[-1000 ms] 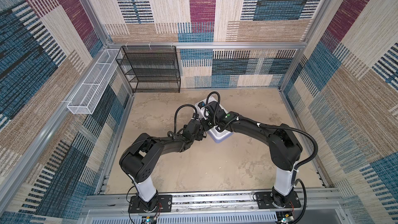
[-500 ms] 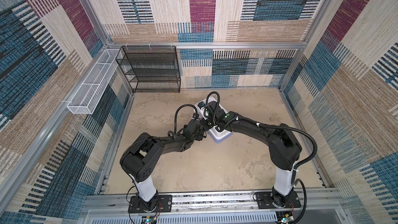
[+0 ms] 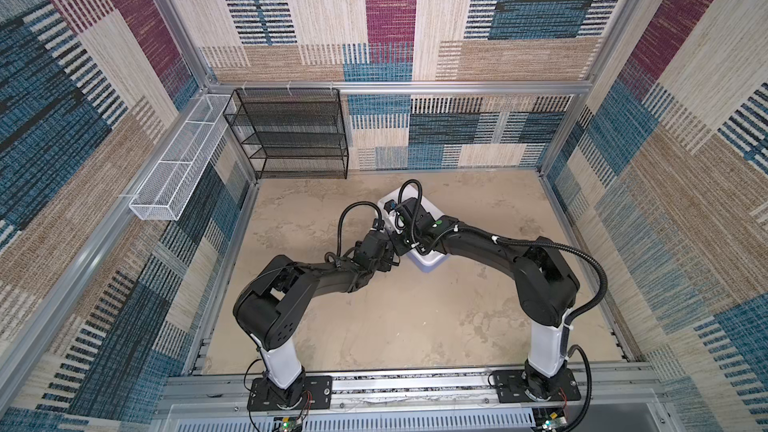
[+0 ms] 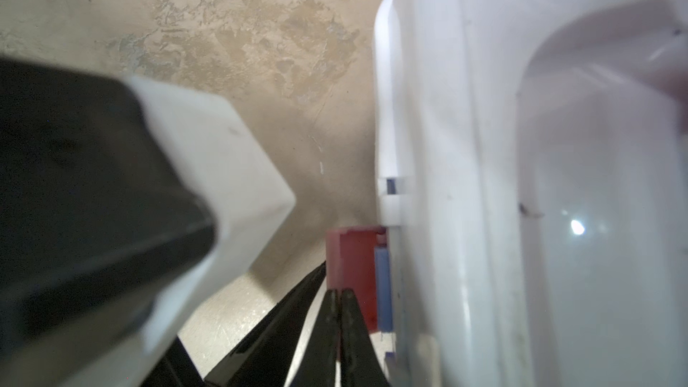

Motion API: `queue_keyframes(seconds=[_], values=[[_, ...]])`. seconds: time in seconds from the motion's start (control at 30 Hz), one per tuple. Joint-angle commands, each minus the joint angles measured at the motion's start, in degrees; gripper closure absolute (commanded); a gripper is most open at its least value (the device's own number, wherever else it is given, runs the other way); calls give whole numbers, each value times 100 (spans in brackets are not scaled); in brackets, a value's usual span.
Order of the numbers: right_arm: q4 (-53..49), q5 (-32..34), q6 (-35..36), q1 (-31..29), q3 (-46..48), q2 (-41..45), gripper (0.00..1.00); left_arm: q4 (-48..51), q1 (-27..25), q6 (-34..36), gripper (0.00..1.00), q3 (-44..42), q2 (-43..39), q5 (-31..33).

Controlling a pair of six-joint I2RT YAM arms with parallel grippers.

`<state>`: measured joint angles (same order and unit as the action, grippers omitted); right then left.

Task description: Pack the tool kit

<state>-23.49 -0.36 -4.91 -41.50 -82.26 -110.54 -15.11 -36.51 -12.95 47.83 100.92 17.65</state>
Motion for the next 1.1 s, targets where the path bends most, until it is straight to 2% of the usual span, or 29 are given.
queue_keyframes(seconds=[0.0,0.23,0.43,0.77,1.07], values=[[-250,129,-76,10,14,21,92,-158,-5,-94,23,25,-27,3],[-237,164,-166,10,-95,115,87,-121,-2,-53,23,51,-146,6],[-175,146,-325,10,-246,293,78,-117,0,-84,23,8,-156,-11],[-205,24,-370,10,-423,326,74,-176,1,-145,23,-61,-183,-95],[32,142,-388,156,-166,847,69,-385,-1,-257,23,-149,-140,-281]])
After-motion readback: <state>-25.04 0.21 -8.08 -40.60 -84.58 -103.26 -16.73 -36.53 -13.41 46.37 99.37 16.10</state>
